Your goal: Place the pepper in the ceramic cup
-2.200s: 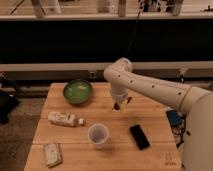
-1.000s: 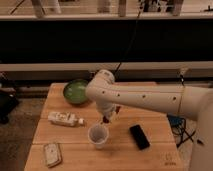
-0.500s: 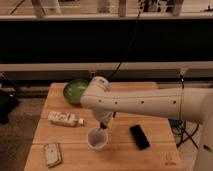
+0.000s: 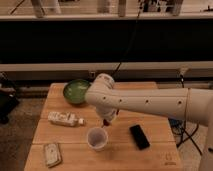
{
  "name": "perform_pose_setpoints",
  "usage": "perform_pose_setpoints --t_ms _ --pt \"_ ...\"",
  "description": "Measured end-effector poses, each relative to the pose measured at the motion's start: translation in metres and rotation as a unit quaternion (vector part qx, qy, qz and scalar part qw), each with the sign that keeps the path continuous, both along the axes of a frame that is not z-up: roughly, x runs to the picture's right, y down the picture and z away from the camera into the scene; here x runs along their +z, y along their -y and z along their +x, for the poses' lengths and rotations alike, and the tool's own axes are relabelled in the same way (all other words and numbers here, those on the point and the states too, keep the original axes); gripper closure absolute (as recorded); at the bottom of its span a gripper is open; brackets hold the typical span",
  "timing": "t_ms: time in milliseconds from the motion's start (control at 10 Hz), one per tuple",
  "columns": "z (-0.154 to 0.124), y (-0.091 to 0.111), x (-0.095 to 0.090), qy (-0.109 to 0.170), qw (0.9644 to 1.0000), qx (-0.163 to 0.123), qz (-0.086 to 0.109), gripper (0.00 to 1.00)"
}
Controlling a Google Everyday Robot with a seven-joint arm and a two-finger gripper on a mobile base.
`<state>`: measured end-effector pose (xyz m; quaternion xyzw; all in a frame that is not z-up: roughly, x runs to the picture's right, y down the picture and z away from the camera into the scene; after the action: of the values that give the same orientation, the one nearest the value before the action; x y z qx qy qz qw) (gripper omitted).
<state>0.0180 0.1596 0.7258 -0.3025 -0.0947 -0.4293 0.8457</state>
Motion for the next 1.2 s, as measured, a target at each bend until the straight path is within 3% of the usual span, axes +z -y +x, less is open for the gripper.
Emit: perform_pose_setpoints --t_ms 600,1000,1200 --pt "-0.022 0.009 -0.056 0.035 0.9992 0.008 -0.016 0.99" --pt "-0.043 -0.013 -0.093 0.061 0.9974 0.010 -0.038 0.99" --pt "-0.055 -0.028 -0.110 0.077 0.9952 0.015 -0.059 0.99"
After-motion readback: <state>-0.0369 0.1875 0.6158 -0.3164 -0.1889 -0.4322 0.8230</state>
